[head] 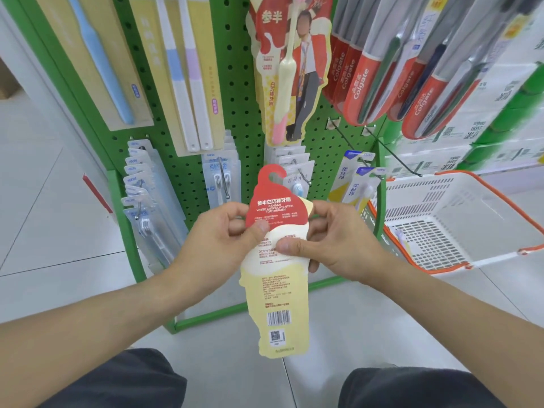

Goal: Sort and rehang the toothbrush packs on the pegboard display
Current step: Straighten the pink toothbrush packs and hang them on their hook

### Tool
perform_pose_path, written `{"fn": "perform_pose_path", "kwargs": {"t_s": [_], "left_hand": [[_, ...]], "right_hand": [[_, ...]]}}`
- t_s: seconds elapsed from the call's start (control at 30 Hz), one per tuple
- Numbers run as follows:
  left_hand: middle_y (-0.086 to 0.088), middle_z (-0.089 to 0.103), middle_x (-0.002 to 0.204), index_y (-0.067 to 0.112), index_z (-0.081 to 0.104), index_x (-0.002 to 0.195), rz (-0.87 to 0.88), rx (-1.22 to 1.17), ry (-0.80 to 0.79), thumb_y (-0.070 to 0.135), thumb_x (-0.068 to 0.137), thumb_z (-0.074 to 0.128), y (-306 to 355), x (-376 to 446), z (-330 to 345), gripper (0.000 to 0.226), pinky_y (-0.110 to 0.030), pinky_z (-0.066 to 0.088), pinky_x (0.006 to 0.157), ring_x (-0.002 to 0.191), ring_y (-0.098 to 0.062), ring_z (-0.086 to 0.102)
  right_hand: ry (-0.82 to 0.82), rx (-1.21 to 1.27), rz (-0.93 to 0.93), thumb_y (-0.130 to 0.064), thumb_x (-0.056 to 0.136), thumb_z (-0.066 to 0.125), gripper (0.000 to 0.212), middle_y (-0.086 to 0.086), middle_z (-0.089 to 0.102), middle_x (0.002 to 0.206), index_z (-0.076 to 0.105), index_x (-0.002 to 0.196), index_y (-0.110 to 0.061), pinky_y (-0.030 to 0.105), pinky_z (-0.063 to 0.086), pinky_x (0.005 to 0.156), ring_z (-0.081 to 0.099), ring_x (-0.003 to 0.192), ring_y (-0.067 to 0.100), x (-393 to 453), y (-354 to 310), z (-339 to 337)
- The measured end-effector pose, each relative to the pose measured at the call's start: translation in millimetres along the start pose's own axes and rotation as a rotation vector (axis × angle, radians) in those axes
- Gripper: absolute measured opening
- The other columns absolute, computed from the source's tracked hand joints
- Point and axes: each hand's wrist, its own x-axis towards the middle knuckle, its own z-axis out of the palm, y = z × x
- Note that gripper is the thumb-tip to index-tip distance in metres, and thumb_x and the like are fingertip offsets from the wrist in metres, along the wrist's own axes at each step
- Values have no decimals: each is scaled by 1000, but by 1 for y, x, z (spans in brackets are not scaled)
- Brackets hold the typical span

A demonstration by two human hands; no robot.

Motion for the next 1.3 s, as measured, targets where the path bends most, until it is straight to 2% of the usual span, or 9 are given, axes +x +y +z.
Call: {"fn": "perform_pose_path", "kwargs": {"t_s": [0.2, 0.27, 0.37, 0.5, 0.67, 0.9, 1.07, 1.2, 1.3], "left_hand": [[-2, 79, 86, 21, 62, 108, -81, 109, -97, 17, 91, 73, -2, -1, -1, 21, -50, 61, 80, 81, -21, 77], [-1, 80, 86, 19, 62, 106, -81, 125, -102, 14, 86, 79, 0, -1, -2, 27, -50, 61, 80, 82, -20, 78], [-1, 79, 83, 18, 63, 101, -72, 138, -76, 11, 82, 81, 1, 0, -3, 27, -47, 62, 76, 78, -20, 78], [-2, 79, 79, 18, 64, 99, -54, 109, -45, 12, 86, 78, 2, -1, -3, 21, -39, 62, 69, 73, -19, 77], [-7, 79, 82, 16, 64, 105, -72, 40, -40, 11, 88, 76, 2, 0, -5, 21, -44, 62, 74, 77, -25, 78], [-9, 79, 84, 14, 64, 107, -100, -60, -85, 12, 89, 72, 5, 0, -7, 20, -31, 60, 63, 77, -26, 78], [-7, 79, 92, 12, 63, 115, -99, -84, -102, 16, 91, 70, 4, 0, -8, 26, -35, 60, 66, 82, -26, 77], [-8, 79, 95, 13, 66, 116, -124, -10, -246, 21, 92, 67, 6, -2, -11, 25, -37, 64, 65, 84, -27, 77], [-10, 79, 95, 12, 67, 115, -130, -14, -262, 22, 92, 66, 5, -5, -12, 25, -39, 64, 64, 83, -29, 77]], "right_hand": [[-27, 69, 11, -22, 80, 79, 41, 20, 77, 91, 67, 113, -1, 38, 61, 55, 76, 80, 39, -3, 2, 1], [-28, 109, 42, -16, 91, 72, 29, 23, 77, 92, 67, 112, 3, 42, 63, 60, 75, 82, 41, -4, 3, 2], [-43, 133, 83, -18, 96, 65, 25, 23, 77, 92, 68, 110, 2, 46, 63, 66, 73, 85, 45, -4, 1, 2], [-138, 95, 115, -27, 83, 74, 36, 18, 77, 102, 69, 113, -8, 41, 64, 65, 75, 90, 38, -5, -3, 2], [-188, 93, 150, -11, 83, 79, 33, 16, 77, 103, 67, 112, 0, 38, 63, 60, 76, 89, 36, -7, -1, 2], [-374, 13, 209, -14, 78, 82, 44, 16, 77, 108, 65, 118, -7, 49, 64, 75, 75, 96, 40, -10, -8, -4], [-315, 4, 173, -18, 75, 81, 48, 19, 77, 104, 64, 118, -4, 61, 60, 78, 74, 94, 44, -12, -12, -5], [-271, 10, 155, -19, 75, 80, 50, 19, 77, 103, 63, 120, -4, 63, 59, 79, 75, 93, 42, -13, -13, -3], [-312, 6, 175, -16, 79, 80, 47, 18, 77, 105, 62, 121, -5, 63, 59, 81, 75, 95, 40, -13, -14, -3]]}}
